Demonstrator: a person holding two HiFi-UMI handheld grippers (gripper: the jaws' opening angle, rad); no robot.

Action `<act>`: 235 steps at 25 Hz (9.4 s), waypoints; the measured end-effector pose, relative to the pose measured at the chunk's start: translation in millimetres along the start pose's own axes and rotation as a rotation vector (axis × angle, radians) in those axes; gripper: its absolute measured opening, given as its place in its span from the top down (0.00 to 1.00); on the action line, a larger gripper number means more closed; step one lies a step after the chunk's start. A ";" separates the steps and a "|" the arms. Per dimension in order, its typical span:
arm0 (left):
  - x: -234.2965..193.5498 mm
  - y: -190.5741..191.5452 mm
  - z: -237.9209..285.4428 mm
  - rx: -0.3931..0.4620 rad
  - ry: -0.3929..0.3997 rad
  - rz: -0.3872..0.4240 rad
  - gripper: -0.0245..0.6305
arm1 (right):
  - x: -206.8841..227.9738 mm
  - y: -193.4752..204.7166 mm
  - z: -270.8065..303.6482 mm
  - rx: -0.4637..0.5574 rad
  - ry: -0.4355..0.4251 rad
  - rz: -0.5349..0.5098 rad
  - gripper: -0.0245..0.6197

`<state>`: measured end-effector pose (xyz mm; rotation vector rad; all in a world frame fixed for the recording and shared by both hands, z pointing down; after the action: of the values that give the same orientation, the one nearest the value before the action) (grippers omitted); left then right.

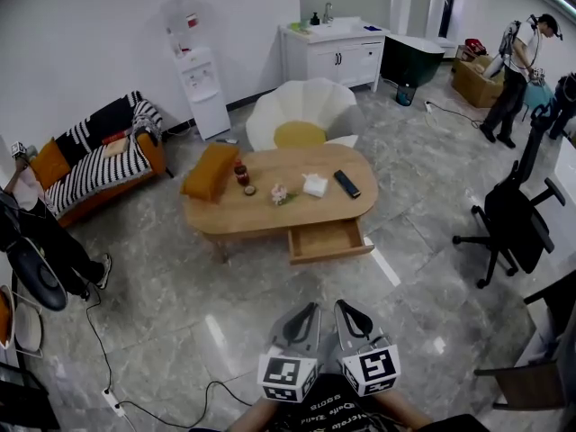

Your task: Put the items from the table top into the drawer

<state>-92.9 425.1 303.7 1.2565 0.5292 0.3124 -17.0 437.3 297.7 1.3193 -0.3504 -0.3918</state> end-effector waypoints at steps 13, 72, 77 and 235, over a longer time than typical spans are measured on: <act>-22.3 -34.9 77.3 0.059 -0.035 0.020 0.92 | 58.8 -21.6 63.8 0.015 -0.034 -0.037 0.96; -89.8 -90.9 315.7 0.011 -0.036 -0.075 0.92 | 226.7 -55.3 254.5 0.011 -0.226 0.110 0.96; -126.7 -96.1 333.9 -0.011 -0.016 -0.068 0.92 | 216.6 -62.9 292.3 0.042 -0.279 0.198 0.94; -289.6 118.1 565.8 -0.308 -0.221 -0.067 0.92 | 378.2 222.9 547.9 -0.485 -0.141 0.138 0.52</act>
<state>-23.9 -147.1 596.5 0.9576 0.3178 0.1872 81.5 -166.1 642.9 0.7915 -0.4300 -0.4227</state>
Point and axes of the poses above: the fingertips, and each gripper's own axes: z forward along the fingers, x to its right, y out of its underside, the point moved 3 cm from there along -z, backward along the fingers, and after that the axes turned 5 degrees about -y, right-handed, at the moved point
